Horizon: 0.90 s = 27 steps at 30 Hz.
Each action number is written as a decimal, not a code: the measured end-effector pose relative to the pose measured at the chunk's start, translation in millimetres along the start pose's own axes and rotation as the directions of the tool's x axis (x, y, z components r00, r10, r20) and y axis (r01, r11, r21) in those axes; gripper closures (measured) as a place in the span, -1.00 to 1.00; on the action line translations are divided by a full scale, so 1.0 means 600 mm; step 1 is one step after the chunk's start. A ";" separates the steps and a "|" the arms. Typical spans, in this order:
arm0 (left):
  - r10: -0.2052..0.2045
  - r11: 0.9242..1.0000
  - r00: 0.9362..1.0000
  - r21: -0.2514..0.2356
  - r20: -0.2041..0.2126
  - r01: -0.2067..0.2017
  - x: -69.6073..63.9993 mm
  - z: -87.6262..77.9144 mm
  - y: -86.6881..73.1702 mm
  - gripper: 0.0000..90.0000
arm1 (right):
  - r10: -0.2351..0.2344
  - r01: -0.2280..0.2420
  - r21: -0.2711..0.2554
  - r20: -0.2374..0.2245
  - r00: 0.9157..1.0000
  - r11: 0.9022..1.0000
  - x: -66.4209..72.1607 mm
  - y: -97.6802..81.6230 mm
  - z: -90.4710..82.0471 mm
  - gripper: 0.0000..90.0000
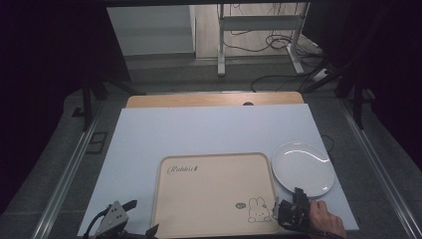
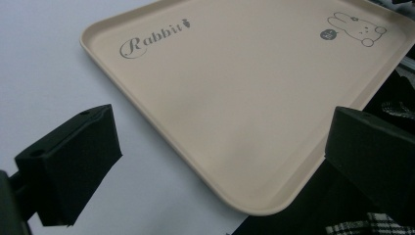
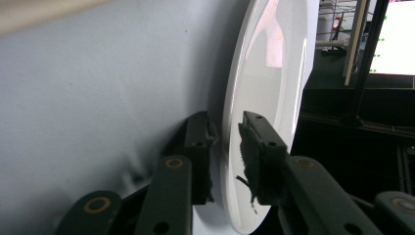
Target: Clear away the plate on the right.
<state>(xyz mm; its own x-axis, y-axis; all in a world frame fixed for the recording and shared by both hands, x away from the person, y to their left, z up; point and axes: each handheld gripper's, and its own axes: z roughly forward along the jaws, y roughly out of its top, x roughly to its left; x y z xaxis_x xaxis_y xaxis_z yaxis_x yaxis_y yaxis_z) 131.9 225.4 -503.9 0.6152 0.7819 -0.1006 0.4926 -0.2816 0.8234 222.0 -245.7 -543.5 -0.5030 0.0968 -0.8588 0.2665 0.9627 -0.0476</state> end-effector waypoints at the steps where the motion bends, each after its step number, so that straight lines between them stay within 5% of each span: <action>1: 0.000 1.000 1.000 0.000 0.000 0.000 0.000 0.000 0.000 -1.00 | -0.016 0.016 0.004 0.009 1.000 1.000 0.000 0.001 0.004 0.74; 7: 0.001 1.000 1.000 0.000 0.000 -0.001 0.000 0.000 0.000 -1.00 | -0.045 0.045 0.019 0.026 0.999 0.999 0.003 0.003 0.007 0.91; 9: 0.002 1.000 1.000 0.000 0.000 -0.002 0.000 0.000 0.000 -1.00 | -0.021 0.020 0.010 0.039 0.999 1.000 -0.002 0.003 0.003 0.94; 27: -0.002 1.000 1.000 -0.003 0.000 0.002 0.001 0.000 0.000 -1.00 | -0.020 0.026 -0.035 0.146 0.989 0.999 -0.014 0.000 -0.021 0.89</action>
<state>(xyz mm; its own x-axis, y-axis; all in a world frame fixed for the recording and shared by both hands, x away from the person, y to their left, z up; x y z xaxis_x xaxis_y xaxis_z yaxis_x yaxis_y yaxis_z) 132.2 225.7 -503.8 0.6145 0.7823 -0.1024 0.4921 -0.2786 0.8248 216.0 -243.6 -529.9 -0.3827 0.0392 -0.9230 0.2247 0.9730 -0.0518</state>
